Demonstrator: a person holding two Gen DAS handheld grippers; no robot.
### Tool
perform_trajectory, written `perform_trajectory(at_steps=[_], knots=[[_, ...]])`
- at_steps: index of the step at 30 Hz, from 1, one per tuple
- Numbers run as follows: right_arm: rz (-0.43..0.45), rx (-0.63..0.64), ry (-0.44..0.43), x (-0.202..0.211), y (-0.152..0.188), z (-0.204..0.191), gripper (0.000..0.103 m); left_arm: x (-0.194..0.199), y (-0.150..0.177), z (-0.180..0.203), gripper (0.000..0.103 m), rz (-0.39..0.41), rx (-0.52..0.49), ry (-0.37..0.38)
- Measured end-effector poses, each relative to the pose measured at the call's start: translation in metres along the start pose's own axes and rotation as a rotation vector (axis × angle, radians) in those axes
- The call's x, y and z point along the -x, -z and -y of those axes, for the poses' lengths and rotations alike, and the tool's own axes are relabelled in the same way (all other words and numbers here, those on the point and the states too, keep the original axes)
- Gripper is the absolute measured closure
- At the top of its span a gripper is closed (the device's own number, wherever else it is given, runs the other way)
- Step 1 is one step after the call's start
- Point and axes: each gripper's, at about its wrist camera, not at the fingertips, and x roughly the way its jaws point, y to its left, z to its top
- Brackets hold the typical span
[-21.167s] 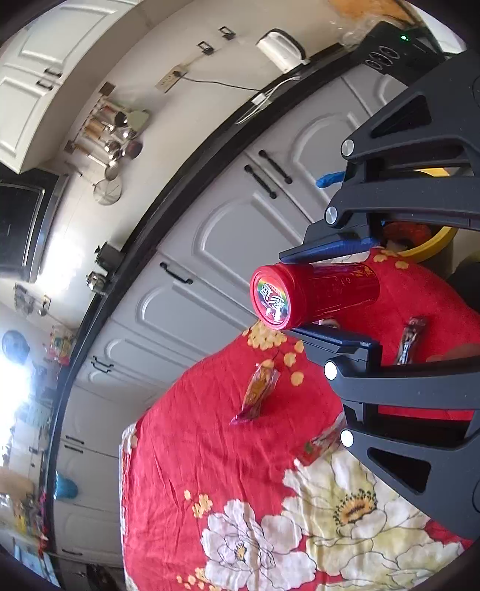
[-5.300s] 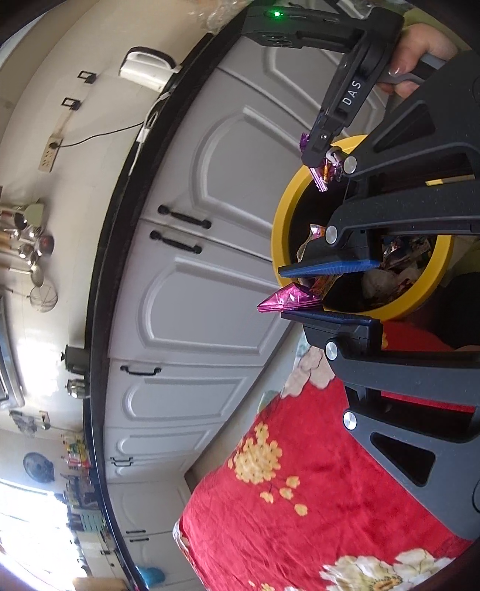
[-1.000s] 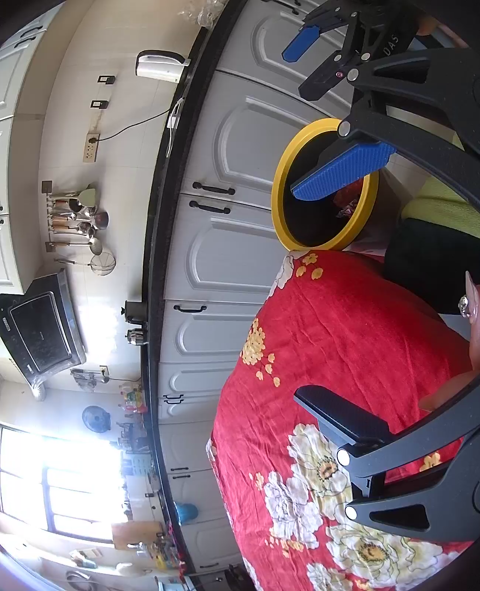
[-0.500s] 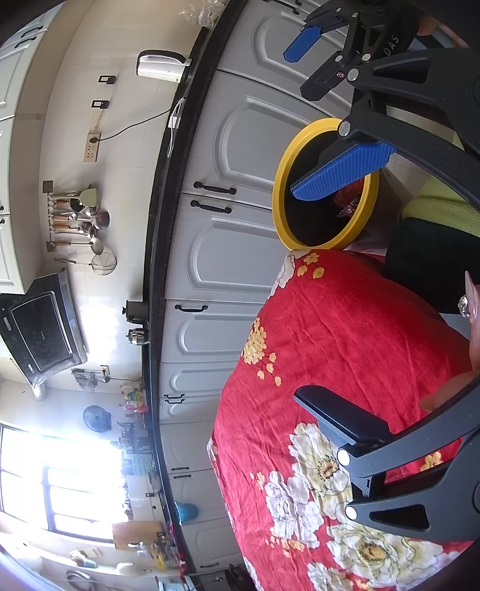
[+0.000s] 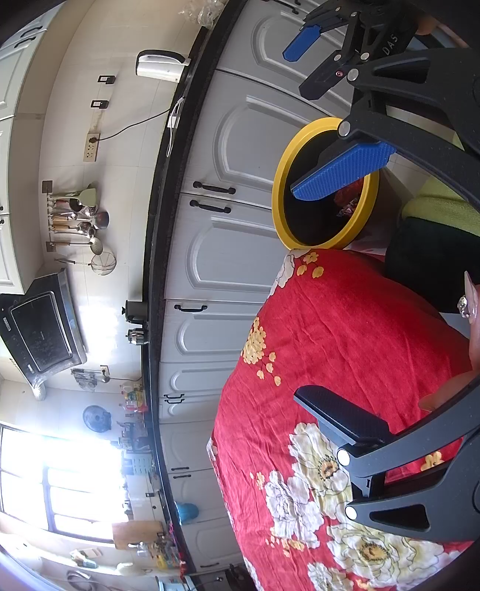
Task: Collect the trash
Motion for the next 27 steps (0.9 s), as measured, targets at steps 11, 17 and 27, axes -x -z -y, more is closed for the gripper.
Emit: perform_trajectory(at_steps=[11,17,27], knots=[[-0.003,-0.007,0.003,0.0,0.001,0.003,0.006,-0.004,0.001,-0.001,0.011,-0.017,-0.005,0.011],[-0.051,-0.015,-0.025,-0.011,-0.01,-0.004,0.006,-0.007,0.0,-0.01,0.011,-0.069,0.017,0.024],[-0.163,0.162,-0.567,-0.069,-0.067,-0.245,0.006,0.054,0.018,-0.248,0.011,-0.24,0.282,-0.579]])
